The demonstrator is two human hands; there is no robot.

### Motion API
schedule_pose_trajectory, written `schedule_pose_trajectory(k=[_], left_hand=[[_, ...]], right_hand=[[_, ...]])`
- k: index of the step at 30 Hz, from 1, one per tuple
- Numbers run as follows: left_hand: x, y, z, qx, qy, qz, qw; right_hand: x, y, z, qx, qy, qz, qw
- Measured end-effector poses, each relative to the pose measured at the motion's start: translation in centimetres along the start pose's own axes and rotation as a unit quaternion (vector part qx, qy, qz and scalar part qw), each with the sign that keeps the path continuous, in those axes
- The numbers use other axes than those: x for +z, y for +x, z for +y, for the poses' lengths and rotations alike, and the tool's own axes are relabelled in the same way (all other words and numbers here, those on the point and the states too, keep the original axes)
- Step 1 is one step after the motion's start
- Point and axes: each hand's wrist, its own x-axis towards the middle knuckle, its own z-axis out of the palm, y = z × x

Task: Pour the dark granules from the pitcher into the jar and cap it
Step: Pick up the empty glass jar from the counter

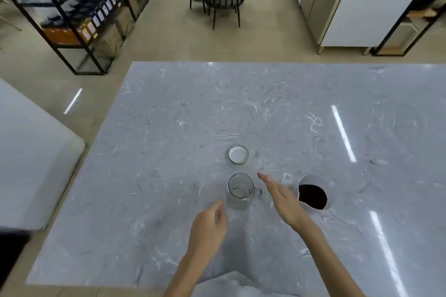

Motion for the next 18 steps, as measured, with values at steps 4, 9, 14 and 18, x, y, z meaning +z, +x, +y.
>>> schedule_pose_trajectory(k=[4,9,14,18], left_hand=[[1.3,0.0,0.7,0.017,-0.014,-0.047,0.999],[1.3,0.9,1.0,0.021,-0.077,-0.061,0.995],[1.2,2.3,0.8,-0.017,-0.131,-0.128,0.983],[2.2,2.4,0.1,0.018,-0.093,-0.087,0.992]], right_hand=[[1.7,1.8,-0.8,0.06,0.028,-0.049,0.997],[3.3,1.1,-0.1,0.059,0.07,-0.005,0.996],[2.8,-0.8,2.2,0.093,0.099,-0.02,0.991],[3.6,0.2,0.9,0.081,0.106,0.01,0.991]])
